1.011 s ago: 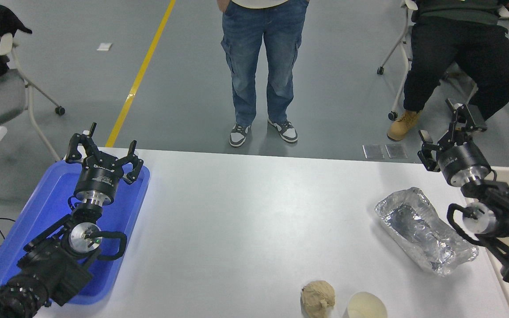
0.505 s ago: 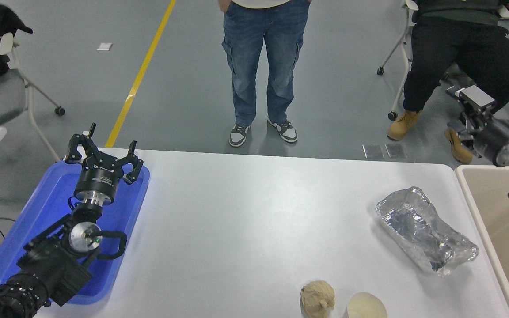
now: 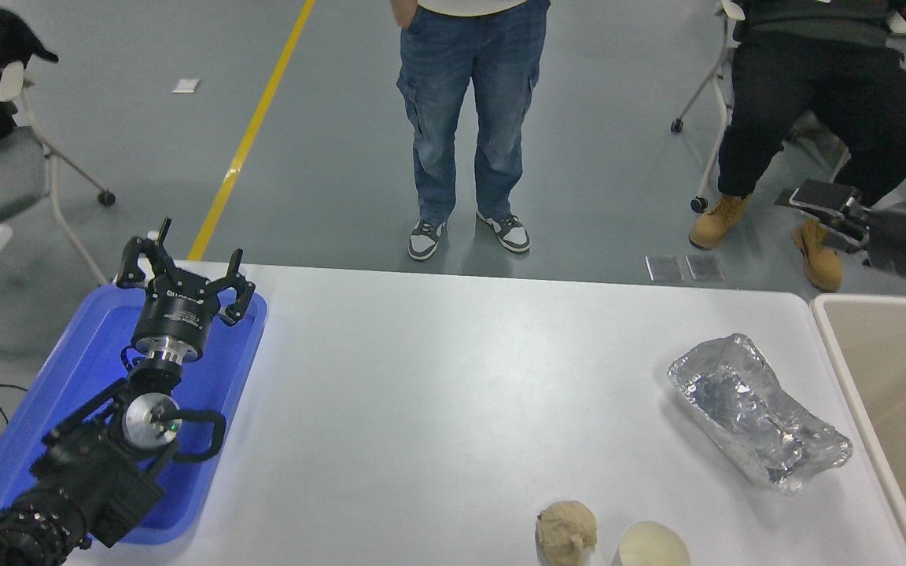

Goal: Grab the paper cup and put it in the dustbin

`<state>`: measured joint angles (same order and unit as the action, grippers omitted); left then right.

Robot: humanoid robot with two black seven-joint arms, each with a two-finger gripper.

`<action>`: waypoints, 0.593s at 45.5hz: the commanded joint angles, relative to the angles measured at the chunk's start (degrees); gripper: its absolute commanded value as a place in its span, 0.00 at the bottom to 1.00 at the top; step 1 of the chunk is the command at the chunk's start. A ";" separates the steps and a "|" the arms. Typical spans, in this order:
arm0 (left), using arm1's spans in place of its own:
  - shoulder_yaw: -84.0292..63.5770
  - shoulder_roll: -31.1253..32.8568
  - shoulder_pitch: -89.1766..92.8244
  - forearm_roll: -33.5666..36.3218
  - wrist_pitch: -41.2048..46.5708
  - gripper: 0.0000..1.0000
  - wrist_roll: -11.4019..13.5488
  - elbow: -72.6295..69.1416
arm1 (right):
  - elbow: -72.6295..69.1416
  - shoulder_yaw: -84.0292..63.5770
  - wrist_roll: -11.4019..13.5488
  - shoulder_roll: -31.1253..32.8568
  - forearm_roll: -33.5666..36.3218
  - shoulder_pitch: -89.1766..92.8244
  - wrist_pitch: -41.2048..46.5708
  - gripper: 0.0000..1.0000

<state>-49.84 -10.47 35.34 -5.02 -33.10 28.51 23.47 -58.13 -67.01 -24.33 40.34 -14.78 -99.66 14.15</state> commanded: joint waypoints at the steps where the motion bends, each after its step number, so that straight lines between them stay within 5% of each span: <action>1: 0.00 0.01 -0.01 0.01 0.05 1.00 0.06 0.00 | -10.23 -10.60 -0.01 -2.20 -7.45 -13.36 6.85 1.00; 27: 0.00 0.01 -0.09 0.01 -0.04 1.00 0.06 0.00 | -28.53 -10.51 -0.01 -5.01 -22.14 -18.47 10.37 1.00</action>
<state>-49.83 -10.46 35.32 -5.02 -33.09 28.51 23.47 -82.00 -77.01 -24.38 37.45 -32.66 -116.68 23.66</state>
